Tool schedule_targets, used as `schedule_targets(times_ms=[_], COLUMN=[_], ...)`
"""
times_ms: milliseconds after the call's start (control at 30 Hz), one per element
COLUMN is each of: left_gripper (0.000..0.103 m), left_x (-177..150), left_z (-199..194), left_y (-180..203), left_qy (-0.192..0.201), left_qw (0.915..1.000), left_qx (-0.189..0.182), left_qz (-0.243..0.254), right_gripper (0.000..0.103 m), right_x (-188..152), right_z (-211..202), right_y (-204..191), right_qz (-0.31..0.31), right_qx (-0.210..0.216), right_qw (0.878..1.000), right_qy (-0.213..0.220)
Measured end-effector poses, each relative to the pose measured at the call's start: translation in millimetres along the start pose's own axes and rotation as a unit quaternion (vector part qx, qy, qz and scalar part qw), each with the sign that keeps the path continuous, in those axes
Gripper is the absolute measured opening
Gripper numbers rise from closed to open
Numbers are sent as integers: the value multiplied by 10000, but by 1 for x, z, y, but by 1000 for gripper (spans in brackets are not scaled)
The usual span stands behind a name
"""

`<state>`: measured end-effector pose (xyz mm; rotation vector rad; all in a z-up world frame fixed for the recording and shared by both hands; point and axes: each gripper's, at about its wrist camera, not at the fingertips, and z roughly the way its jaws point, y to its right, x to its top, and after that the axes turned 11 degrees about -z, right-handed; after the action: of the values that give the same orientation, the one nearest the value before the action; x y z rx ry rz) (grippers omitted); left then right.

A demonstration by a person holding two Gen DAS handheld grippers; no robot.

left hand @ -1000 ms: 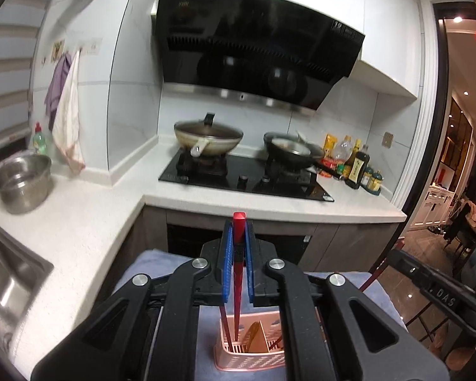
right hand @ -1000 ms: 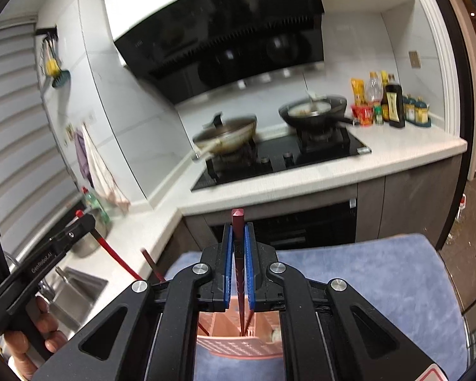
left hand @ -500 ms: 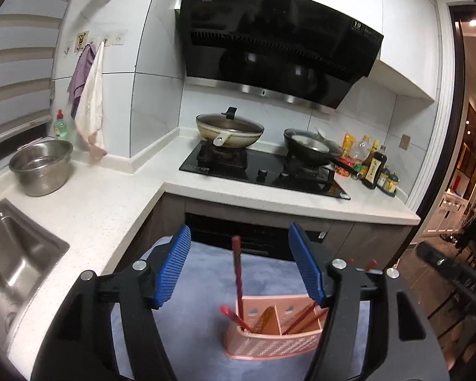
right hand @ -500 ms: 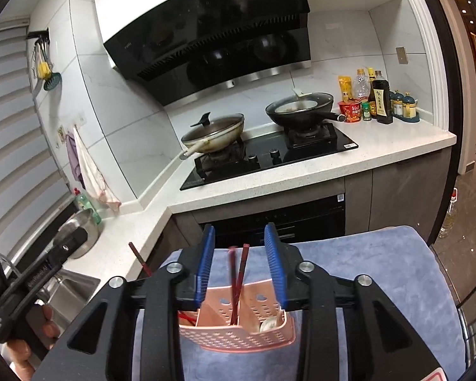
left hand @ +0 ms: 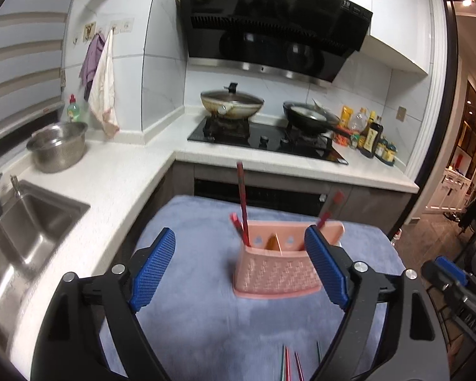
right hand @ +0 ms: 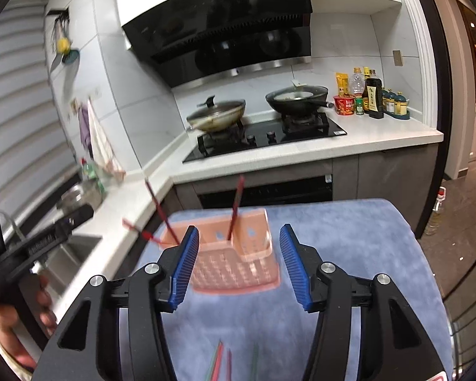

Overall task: Organize utensils
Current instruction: 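Move both open tools back over the remaining chopsticks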

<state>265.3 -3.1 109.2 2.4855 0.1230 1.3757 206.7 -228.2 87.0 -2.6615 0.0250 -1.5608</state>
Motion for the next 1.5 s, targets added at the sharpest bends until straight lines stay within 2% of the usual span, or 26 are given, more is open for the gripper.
schedule_targets(times_ms=[300, 567, 767, 1000, 1200, 1267, 1367, 1500], left_gripper=[82, 82, 82, 82, 82, 82, 82, 82], left_x=[-72, -157, -197, -224, -235, -238, -244, -249], left_z=[-14, -22, -29, -37, -40, -42, -42, -42], left_y=[-17, -29, -41, -47, -52, -53, -52, -50], left_qy=[-617, -1302, -1707, -1857, -1992, -2006, -2074, -2140], left_qw=[9980, 9900, 9842, 9810, 9783, 9780, 9764, 9750], left_qx=[149, 319, 380, 485, 514, 512, 514, 483], left_qz=[-35, 438, 289, 266, 235, 256, 319, 359], right_gripper=[56, 56, 56, 54, 43, 35, 28, 25], right_x=[-80, -163, -209, -231, -242, -245, -249, -252], right_z=[-18, -29, -36, -41, -37, -34, -32, -32], right_y=[-7, -17, -24, -41, -53, -55, -56, -58], right_qz=[-93, -414, -376, -563, -664, -648, -637, -672], right_qx=[-158, -392, -347, -219, -113, -75, -22, 6], right_qw=[9979, 9893, 9827, 9787, 9752, 9734, 9722, 9714], right_qy=[-617, -1344, -1778, -1961, -2108, -2197, -2253, -2277])
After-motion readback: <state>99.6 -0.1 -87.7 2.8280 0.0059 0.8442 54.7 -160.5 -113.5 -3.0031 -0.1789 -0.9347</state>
